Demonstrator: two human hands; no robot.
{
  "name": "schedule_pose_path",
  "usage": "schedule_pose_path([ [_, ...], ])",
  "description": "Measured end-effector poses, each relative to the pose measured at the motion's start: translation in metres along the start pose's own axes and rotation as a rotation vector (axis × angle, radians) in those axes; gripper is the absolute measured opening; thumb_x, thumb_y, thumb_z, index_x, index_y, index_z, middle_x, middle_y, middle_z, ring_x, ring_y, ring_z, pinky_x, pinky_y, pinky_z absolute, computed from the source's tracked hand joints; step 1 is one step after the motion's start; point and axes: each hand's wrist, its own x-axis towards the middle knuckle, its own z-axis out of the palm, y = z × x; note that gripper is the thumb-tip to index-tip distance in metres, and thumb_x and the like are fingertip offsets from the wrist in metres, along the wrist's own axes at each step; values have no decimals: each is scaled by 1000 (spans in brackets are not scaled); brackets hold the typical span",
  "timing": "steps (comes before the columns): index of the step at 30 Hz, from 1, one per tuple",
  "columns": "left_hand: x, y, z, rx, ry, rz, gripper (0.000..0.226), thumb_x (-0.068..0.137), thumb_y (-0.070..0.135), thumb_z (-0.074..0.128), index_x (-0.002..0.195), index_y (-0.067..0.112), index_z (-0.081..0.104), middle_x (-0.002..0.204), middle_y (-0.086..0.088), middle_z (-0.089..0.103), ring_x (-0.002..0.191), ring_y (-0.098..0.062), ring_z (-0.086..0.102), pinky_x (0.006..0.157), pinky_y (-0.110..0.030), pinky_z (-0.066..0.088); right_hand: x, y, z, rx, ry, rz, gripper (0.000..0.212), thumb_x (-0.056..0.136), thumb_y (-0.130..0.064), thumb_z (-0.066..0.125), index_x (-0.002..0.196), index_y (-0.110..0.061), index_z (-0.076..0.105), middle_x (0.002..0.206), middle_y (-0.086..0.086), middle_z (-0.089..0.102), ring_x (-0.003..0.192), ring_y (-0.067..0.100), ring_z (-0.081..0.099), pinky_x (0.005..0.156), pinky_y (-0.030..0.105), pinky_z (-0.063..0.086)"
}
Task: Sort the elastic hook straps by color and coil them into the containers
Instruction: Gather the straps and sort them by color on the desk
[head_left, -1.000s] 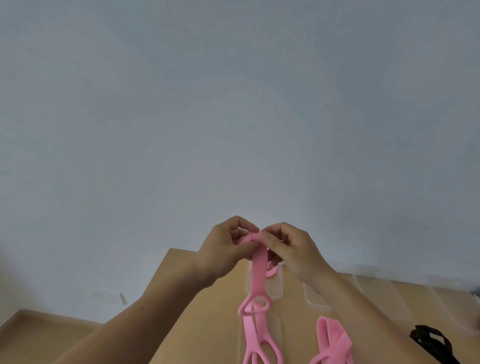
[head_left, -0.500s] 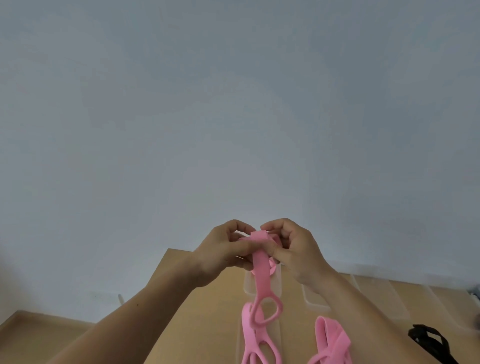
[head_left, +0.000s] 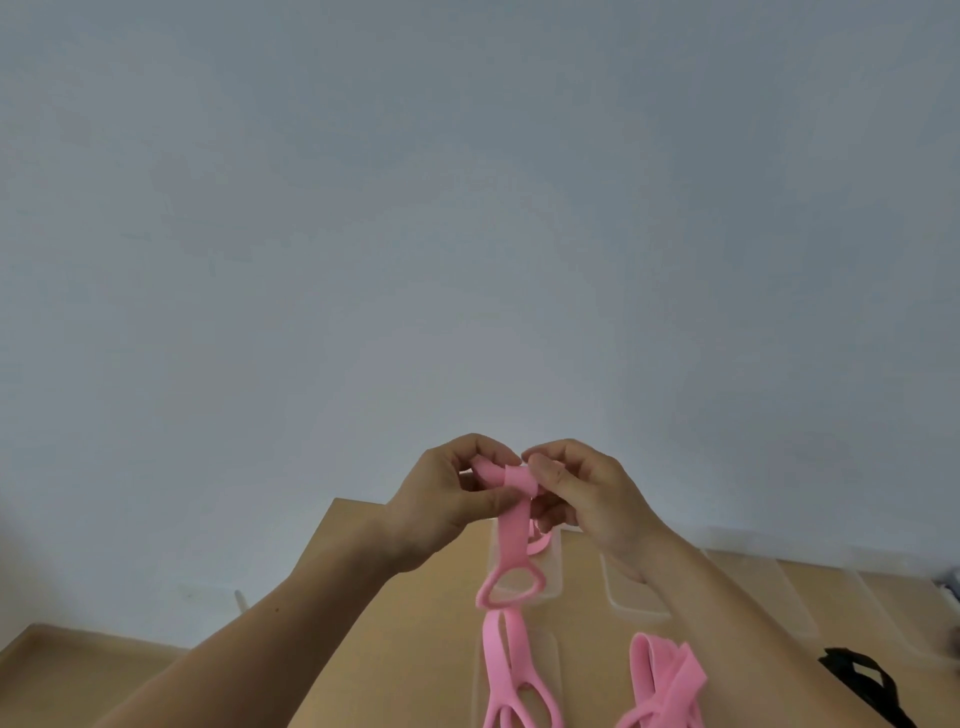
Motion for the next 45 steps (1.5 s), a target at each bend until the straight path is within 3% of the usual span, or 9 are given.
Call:
schedule_pose_path([
  [5, -1, -2, 3, 28, -9, -13, 28, 74, 13, 80, 99, 17, 67, 107, -24, 66, 98, -42, 67, 88, -45, 57, 1, 2, -1, -111, -1, 32, 32, 90, -34, 70, 91, -2, 65, 80, 25, 70, 66, 32, 66, 60, 37, 53],
  [9, 1, -1, 2, 61, 1, -107, 50, 73, 18, 82, 116, 12, 56, 106, -19, 69, 89, -37, 71, 82, -44, 59, 0, 2, 3, -125, 47, -49, 37, 72, -45, 78, 85, -12, 69, 75, 14, 71, 61, 21, 64, 58, 31, 53],
  [13, 0, 5, 0, 138, -32, -158, 40, 77, 15, 79, 109, 5, 57, 86, -17, 74, 72, -25, 70, 66, -33, 57, 0, 2, 4, -129, 44, -69, 35, 69, -45, 83, 86, -18, 70, 78, 10, 70, 63, 21, 64, 62, 34, 54],
  [17, 0, 10, -4, 9, -87, -227, 39, 78, 14, 70, 112, 0, 59, 91, -20, 72, 78, -29, 69, 71, -35, 57, -1, 6, 4, -159, 41, -98, 21, 75, -32, 83, 90, -28, 69, 85, 0, 71, 67, 26, 68, 66, 40, 58],
  [28, 1, 7, 2, -72, 22, -148, 25, 87, 7, 73, 107, -3, 63, 92, -19, 71, 78, -29, 70, 70, -33, 57, -2, 12, 2, -152, 41, -115, 34, 73, -16, 83, 96, -35, 68, 94, -7, 72, 83, 17, 72, 72, 38, 62],
  [33, -1, 2, 4, 44, 41, -19, 23, 85, 1, 74, 106, 3, 64, 101, -22, 70, 92, -33, 70, 82, -38, 59, -3, 9, 1, -61, 31, -35, 47, 70, -50, 82, 98, -15, 71, 94, 12, 73, 83, 36, 70, 78, 50, 58],
  [37, -2, -2, 9, 120, 32, 37, 24, 77, 12, 75, 100, 14, 66, 96, -10, 73, 92, -29, 70, 79, -37, 59, -2, 2, 1, -30, 36, 51, 77, 76, -59, 68, 96, 14, 56, 81, 16, 65, 71, 28, 65, 68, 42, 56],
  [40, -4, -4, 11, 167, 55, 64, 22, 75, 17, 74, 96, 22, 67, 88, -3, 74, 84, -19, 70, 70, -26, 55, -1, 2, -1, -83, 18, 79, 61, 88, -49, 65, 93, 11, 58, 75, 11, 68, 67, 22, 66, 62, 34, 53],
  [45, -4, -5, 6, 195, 54, -35, 43, 73, 28, 80, 110, 20, 60, 99, -4, 72, 91, -24, 72, 81, -39, 60, -1, 5, 1, -149, 49, 7, 28, 88, -41, 68, 82, -14, 70, 69, 9, 66, 64, 22, 60, 64, 36, 51],
])
